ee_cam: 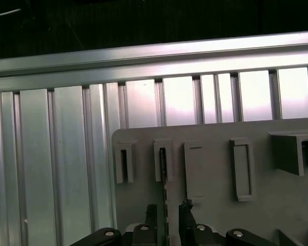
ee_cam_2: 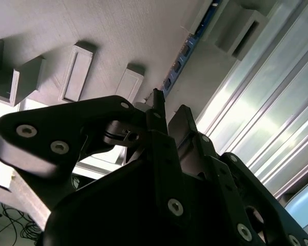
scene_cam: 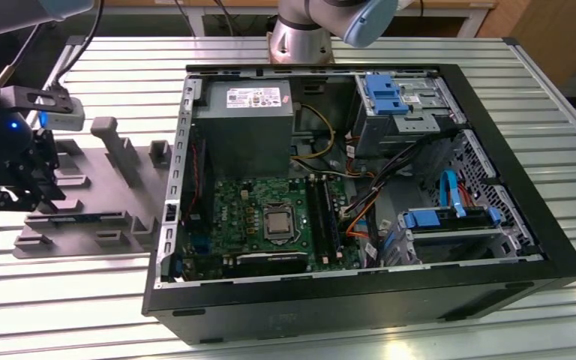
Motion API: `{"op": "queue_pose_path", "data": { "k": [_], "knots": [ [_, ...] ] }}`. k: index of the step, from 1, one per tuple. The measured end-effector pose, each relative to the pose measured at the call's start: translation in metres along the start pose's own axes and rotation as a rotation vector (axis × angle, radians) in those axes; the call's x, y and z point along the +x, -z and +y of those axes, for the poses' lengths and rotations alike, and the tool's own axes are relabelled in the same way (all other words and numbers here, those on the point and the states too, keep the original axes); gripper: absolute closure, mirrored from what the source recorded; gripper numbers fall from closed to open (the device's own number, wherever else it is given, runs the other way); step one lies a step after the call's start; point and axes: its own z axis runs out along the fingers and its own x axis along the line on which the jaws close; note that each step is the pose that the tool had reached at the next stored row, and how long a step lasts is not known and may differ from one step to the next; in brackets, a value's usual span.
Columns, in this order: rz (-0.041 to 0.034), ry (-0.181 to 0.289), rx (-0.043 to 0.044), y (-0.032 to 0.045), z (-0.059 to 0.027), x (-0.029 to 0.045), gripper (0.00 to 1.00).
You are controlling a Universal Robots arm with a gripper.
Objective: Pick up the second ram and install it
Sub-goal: 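Pick up the second ram and move it above second insertion slot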
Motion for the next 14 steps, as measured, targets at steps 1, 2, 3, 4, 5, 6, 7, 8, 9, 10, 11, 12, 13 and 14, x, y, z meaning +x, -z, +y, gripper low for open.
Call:
{"op": "queue_pose_path", "data": {
  "k": [1,2,3,4,5,6,7,8,9,10,11,12,13,14],
  "knots": [
    [0.0000,0.000,0.0000,-0.0011,0.0000,0.0000,0.69],
    [0.0001,0.000,0.0000,-0.0021,-0.0001,0.0000,0.69],
    [0.0001,0.000,0.0000,-0.0033,-0.0001,-0.0001,0.69],
    [0.0002,0.000,0.0000,-0.0046,-0.0001,-0.0001,0.69],
    [0.0003,0.000,0.0000,-0.0059,-0.0001,-0.0001,0.69],
    [0.0003,0.000,0.0000,-0.0072,-0.0001,0.0000,0.69],
    [0.0002,0.001,0.0000,-0.0085,-0.0001,0.0000,0.69],
    [0.0002,0.001,0.0001,-0.0096,-0.0001,0.0000,0.69],
    [0.0002,0.002,0.0001,-0.0106,-0.0001,0.0000,0.69],
    [0.0002,0.002,0.0002,-0.0115,-0.0001,-0.0001,0.69],
    [0.0002,0.003,0.0002,-0.0123,-0.0001,-0.0001,0.69],
    [0.0002,0.003,0.0001,-0.0130,-0.0001,-0.0001,0.69],
    [0.0003,0.003,0.0001,-0.0138,-0.0001,0.0000,0.69],
    [0.0003,0.004,0.0001,-0.0147,-0.0001,0.0001,0.69]
  ]
}}
